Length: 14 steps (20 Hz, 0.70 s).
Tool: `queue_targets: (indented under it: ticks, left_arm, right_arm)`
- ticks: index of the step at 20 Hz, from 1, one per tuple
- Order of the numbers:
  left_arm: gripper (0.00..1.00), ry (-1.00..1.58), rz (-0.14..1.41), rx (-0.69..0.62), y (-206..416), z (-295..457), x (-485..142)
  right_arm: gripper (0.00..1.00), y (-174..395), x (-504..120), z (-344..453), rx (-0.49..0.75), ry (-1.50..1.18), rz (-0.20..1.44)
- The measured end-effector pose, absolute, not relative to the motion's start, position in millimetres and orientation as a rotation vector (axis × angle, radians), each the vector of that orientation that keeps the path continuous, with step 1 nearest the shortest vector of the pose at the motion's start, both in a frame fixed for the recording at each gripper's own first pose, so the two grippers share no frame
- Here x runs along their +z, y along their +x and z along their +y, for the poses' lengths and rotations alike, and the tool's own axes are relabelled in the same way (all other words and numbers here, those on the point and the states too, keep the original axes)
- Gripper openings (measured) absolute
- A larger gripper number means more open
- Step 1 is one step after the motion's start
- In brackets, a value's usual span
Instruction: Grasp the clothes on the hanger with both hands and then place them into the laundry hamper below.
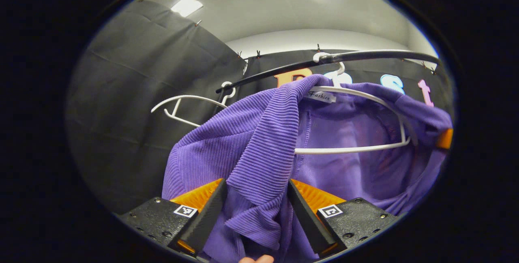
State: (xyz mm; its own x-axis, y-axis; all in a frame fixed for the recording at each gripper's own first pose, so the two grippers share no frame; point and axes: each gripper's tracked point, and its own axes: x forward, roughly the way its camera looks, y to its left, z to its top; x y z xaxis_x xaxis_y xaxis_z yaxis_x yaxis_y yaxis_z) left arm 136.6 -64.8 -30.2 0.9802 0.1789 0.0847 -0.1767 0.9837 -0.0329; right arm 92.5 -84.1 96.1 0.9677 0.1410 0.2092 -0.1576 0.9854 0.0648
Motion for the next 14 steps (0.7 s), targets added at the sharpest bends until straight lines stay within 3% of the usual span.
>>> queue_targets:
  ticks: [2,6,9,12,14]
  left_arm:
    - [0.89,0.109,-0.106,0.222,130.3,-54.7,-23.0]
    - [0.30,0.222,-0.084,0.008,112.0,-82.8,-8.5]
    - [0.26,0.196,-0.061,-0.080,89.7,-76.3,7.0]
    - [0.26,0.122,-0.046,-0.082,80.5,-42.3,26.2]
    - [0.16,0.116,-0.080,-0.041,82.0,-21.2,51.9]
  right_arm:
    - [0.07,94.7,95.1,-86.5,0.139,0.062,-0.209]
    - [0.07,104.5,94.6,-99.4,0.061,0.034,-0.224]
    - [0.07,113.3,97.5,-113.3,-0.003,0.004,-0.237]
    - [0.07,116.5,101.8,-120.3,-0.026,0.007,-0.241]
    - [0.07,120.3,105.9,-125.7,-0.037,0.004,-0.248]
